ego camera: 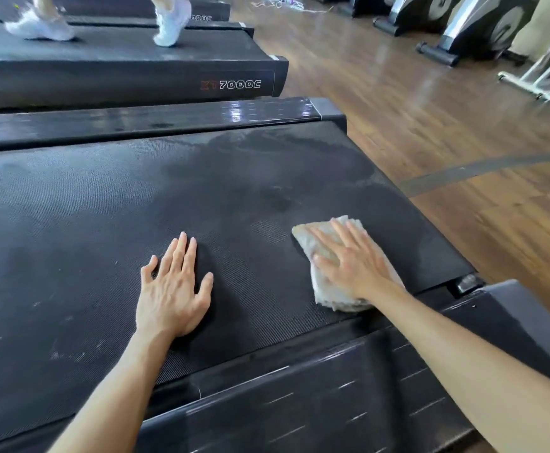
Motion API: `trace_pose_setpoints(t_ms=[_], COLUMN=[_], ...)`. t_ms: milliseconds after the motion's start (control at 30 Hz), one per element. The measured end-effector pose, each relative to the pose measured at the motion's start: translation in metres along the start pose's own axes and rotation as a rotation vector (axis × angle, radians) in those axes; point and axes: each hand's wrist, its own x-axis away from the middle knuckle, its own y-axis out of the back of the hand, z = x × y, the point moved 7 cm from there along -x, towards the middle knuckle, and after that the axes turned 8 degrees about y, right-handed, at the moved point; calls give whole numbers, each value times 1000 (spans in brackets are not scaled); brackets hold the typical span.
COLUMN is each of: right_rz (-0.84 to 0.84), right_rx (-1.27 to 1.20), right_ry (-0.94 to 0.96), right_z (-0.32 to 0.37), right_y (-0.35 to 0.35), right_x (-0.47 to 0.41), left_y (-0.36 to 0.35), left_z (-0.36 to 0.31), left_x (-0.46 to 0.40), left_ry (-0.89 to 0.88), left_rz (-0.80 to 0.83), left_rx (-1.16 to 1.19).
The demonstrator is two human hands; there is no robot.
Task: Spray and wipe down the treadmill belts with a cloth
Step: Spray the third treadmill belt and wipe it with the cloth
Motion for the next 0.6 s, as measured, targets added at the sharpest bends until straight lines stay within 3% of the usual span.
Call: trace_pose_setpoints(t_ms=[133,233,333,400,500,600], right_rz=[-20,-6,-12,-28,14,-9], right_rx=[-32,-49,-74,-37,-5,-11], right_ry=[-65,113,217,161,-73,-157], right_z=[31,68,51,12,-35,-23], right_y=[3,-2,-2,3,13,9], right_x=[-35,-13,24,30,6,-31], left_y=[0,-1,0,1,2,8], left_z=[0,1,0,0,-5,-19], left_x=[-1,-2,-1,-1,1,1], left_ry=[-1,-1,-7,-11,-61,-178], left_rz=[-6,-13,-2,2,5,24], left_rx=[5,11,13,16,38,67])
